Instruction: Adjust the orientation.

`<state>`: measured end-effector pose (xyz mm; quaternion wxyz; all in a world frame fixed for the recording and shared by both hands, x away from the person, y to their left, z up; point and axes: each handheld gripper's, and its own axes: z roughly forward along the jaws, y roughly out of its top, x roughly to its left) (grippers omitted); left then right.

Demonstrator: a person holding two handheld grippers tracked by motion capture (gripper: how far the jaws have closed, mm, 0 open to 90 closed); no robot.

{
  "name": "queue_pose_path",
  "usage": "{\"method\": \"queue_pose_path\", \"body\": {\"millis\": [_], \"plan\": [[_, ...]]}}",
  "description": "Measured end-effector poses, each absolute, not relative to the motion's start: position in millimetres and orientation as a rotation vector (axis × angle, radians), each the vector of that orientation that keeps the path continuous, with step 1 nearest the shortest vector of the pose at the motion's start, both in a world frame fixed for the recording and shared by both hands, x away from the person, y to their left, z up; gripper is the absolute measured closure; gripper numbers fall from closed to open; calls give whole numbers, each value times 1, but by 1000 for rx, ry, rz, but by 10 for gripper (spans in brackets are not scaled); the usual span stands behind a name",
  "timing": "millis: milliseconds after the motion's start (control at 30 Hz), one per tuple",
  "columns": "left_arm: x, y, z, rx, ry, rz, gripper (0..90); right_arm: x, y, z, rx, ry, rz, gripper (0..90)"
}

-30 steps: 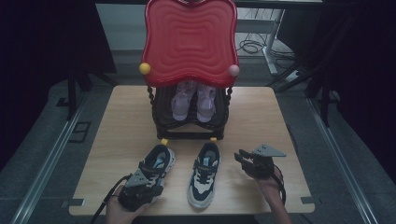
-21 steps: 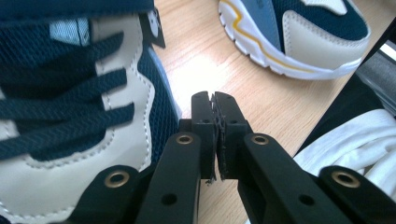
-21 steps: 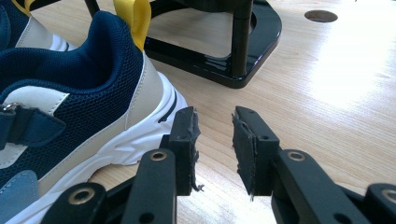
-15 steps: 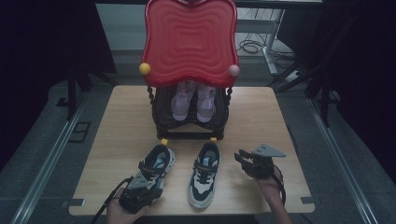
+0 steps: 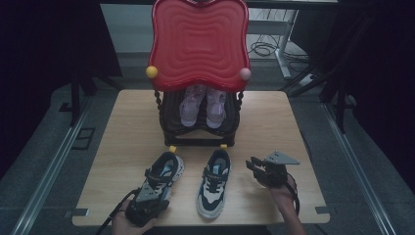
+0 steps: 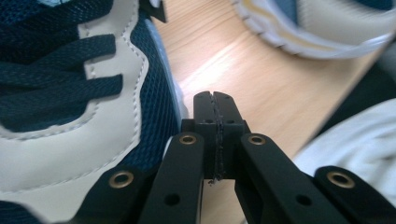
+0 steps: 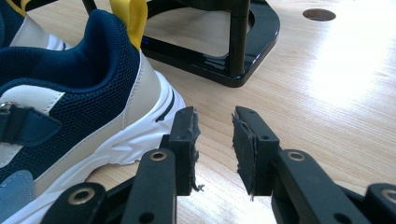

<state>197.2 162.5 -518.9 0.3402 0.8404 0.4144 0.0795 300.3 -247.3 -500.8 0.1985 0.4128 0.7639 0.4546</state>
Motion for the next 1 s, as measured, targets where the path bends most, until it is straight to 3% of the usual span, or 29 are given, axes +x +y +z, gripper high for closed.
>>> {"method": "queue_pose_path", "body": {"millis": [1000], "plan": [[221, 238, -521, 2042, 1285, 212, 893, 301, -249, -501, 1159, 2132, 1271, 681]]}}
